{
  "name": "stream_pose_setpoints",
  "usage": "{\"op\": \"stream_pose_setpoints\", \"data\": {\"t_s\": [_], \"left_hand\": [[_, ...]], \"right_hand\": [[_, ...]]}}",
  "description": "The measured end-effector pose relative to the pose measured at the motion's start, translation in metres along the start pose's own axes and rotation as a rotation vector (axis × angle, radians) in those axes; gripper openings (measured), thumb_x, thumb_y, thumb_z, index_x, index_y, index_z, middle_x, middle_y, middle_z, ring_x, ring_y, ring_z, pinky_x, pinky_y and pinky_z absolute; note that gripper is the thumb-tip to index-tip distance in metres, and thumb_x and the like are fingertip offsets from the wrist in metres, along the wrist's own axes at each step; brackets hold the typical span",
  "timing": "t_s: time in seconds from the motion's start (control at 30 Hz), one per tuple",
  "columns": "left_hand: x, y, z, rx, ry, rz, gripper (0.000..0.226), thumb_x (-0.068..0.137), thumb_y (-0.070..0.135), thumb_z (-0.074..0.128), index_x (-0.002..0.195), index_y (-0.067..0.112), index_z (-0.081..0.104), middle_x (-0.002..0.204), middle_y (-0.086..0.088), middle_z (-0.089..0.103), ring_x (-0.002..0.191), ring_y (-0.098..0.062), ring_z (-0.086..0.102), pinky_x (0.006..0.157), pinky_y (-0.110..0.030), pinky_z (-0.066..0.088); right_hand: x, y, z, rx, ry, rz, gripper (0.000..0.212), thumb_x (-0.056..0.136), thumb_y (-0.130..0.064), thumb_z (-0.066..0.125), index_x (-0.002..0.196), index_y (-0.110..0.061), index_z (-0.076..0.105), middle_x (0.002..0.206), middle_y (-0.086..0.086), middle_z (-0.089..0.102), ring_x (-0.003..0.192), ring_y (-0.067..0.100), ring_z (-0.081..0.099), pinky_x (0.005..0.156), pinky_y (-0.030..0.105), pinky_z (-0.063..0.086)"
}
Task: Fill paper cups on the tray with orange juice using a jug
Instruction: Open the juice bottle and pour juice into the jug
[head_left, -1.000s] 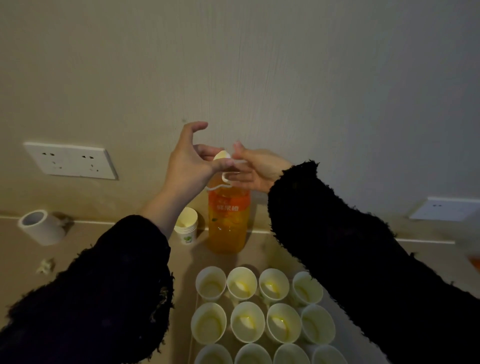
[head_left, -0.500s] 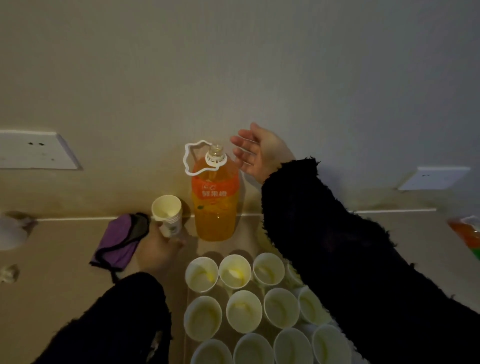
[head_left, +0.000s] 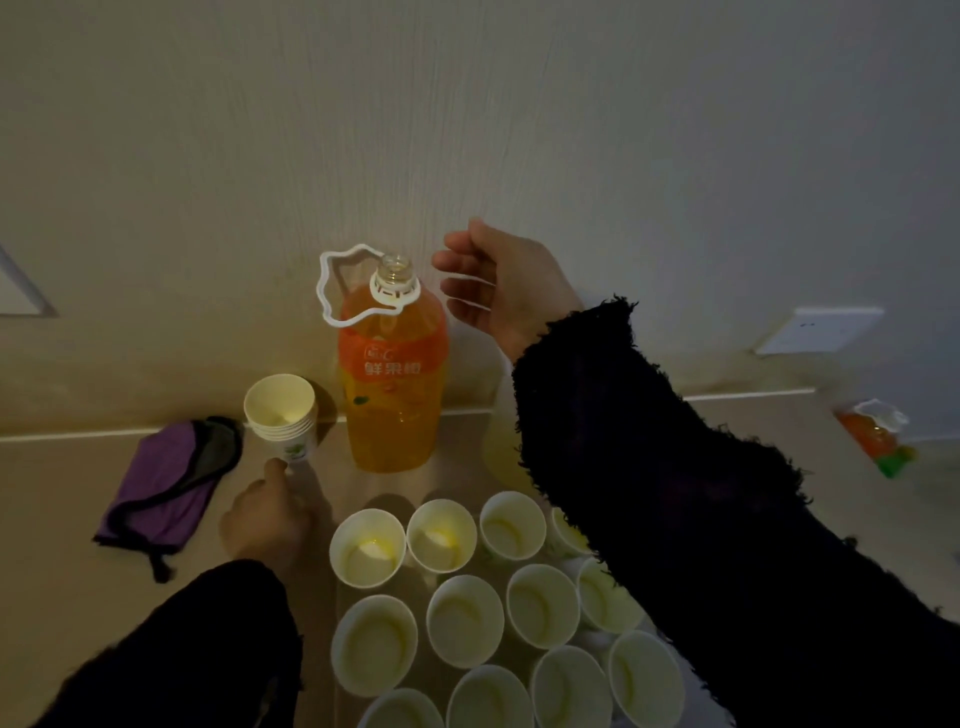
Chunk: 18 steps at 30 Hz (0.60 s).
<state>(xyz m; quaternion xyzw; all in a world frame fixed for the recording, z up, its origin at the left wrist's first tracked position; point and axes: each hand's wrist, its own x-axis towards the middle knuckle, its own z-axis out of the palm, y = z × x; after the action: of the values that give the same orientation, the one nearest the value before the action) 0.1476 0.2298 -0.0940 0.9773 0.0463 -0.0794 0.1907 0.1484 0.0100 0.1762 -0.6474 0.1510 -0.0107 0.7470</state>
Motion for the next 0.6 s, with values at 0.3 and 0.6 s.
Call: {"op": "stream_pose_setpoints", "data": {"t_s": [0.3,0.6], "left_hand": [[-0.004,0.0,-0.019,-0.199,-0.053,-0.103,0.064,0.081,0.026,0.065,0.135,0.007,0.035,0.122,-0.023,0.053,0.109,-0.041,0.053,0.087,-0.045,0.047],[-0.024,0.046,-0.104,-0.574,0.293,-0.174,0.039,0.077,0.026,0.064,0.104,0.003,0.049,0.093,-0.014,0.056,0.086,-0.032,0.054,0.067,-0.036,0.037]], "right_hand": [[-0.005,-0.011,0.005,-0.085,0.064,-0.058,0.023,0.098,-0.022,0.044,0.081,-0.012,0.057,0.073,0.0,0.061,0.063,0.012,0.054,0.064,0.026,0.046],[-0.004,0.017,0.062,-1.393,-0.125,-0.796,0.02,0.092,-0.026,0.051,0.105,-0.014,0.06,0.104,0.007,0.064,0.1,0.025,0.057,0.079,0.033,0.046]]}}
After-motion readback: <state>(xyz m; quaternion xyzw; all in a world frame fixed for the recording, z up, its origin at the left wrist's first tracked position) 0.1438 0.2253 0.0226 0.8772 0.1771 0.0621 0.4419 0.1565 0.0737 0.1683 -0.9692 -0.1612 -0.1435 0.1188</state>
